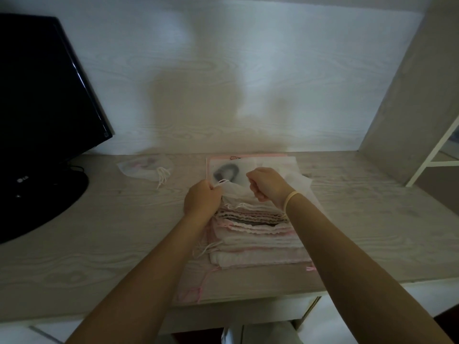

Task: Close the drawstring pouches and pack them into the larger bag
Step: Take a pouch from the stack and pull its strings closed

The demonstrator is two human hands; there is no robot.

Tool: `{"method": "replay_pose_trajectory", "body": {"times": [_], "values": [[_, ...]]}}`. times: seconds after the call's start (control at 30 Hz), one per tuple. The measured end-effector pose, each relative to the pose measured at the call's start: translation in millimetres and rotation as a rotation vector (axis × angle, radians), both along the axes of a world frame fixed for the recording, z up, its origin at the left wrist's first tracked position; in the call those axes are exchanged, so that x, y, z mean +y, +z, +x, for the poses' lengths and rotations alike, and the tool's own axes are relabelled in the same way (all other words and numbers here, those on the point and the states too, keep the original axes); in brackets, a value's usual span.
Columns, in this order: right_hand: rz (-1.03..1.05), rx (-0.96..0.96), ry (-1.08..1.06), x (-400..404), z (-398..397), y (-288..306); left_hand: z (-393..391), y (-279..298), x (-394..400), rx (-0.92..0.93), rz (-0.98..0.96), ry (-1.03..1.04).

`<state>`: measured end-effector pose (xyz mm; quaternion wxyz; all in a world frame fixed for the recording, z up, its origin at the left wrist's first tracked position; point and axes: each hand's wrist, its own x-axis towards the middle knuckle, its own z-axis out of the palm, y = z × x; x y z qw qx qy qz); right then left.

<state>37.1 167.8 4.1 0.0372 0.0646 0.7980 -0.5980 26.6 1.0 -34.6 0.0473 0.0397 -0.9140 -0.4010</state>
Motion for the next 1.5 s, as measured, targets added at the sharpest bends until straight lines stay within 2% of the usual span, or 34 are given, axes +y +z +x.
{"method": "replay_pose_trajectory", "body": {"times": [0.07,0.13,0.17,0.27,0.37,0.63,0.77,0.87,1.0,1.1,1.17,1.27,1.5], "values": [[-0.014,0.008,0.016,-1.0,1.4,0.6,1.3,6.5,-2.8,0.138,-0.258,0.037],[-0.036,0.018,0.02,-3.4,2.3,2.1,4.2,15.0,0.7,0.317,-0.308,-0.097],[-0.047,0.027,0.018,-4.3,2.9,3.1,5.5,18.5,3.2,0.334,-0.274,-0.218],[-0.063,0.036,0.013,-6.0,4.2,4.8,11.7,19.8,5.9,0.138,-0.294,-0.456],[-0.077,0.018,0.012,-5.7,4.5,5.0,9.2,8.2,2.5,0.027,-0.346,-0.485],[-0.054,-0.038,0.029,-5.2,6.6,3.2,4.2,4.3,9.4,0.043,-0.413,-0.472],[-0.025,0.003,0.002,-7.3,7.7,8.8,1.5,4.6,9.1,0.089,-0.425,-0.534],[0.168,0.091,0.0,-7.2,8.1,12.3,0.6,5.6,8.2,0.147,-0.364,-0.507],[0.684,0.266,0.112,-2.5,11.7,15.9,-2.0,10.7,6.0,0.175,-0.272,-0.427],[0.917,0.332,0.158,-1.2,11.2,10.9,-3.3,17.7,4.6,0.185,-0.147,-0.394],[0.966,0.351,0.12,-1.4,9.1,5.6,-4.0,20.9,4.2,0.165,-0.07,-0.39],[0.885,0.335,0.105,-3.9,8.3,3.6,-4.1,21.2,4.2,0.111,0.026,-0.385],[0.964,0.377,0.075,-9.6,8.2,4.8,-2.2,12.9,6.7,0.189,-0.023,-0.425]]}}
